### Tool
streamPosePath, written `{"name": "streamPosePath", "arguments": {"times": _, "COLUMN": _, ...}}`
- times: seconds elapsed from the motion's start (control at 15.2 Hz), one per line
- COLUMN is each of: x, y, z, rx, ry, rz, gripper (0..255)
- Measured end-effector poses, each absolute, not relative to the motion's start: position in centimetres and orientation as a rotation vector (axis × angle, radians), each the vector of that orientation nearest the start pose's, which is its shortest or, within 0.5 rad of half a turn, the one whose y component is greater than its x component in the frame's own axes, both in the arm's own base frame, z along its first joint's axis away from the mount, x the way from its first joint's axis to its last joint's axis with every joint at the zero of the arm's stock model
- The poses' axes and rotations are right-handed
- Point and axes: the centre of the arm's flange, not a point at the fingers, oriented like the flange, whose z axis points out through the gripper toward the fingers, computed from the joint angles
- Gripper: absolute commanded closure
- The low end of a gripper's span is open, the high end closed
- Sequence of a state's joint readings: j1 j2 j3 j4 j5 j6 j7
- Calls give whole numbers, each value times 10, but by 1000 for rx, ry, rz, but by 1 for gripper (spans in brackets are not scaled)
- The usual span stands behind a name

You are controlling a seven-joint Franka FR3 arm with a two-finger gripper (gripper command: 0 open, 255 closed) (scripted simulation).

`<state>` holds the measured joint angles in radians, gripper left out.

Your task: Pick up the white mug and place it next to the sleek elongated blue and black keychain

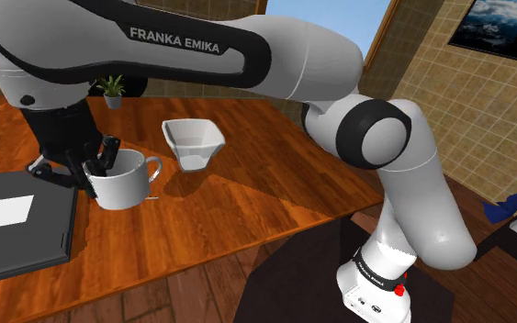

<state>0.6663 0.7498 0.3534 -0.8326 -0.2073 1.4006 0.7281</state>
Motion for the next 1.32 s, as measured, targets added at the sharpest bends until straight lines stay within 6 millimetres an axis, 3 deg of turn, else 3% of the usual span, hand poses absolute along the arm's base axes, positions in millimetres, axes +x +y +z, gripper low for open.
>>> {"name": "streamPosePath", "arguments": {"times": 1.32, "x": 482, "y": 545, "z": 376, "rx": -3209, "ry": -321, "rz": 200, "gripper": 255}}
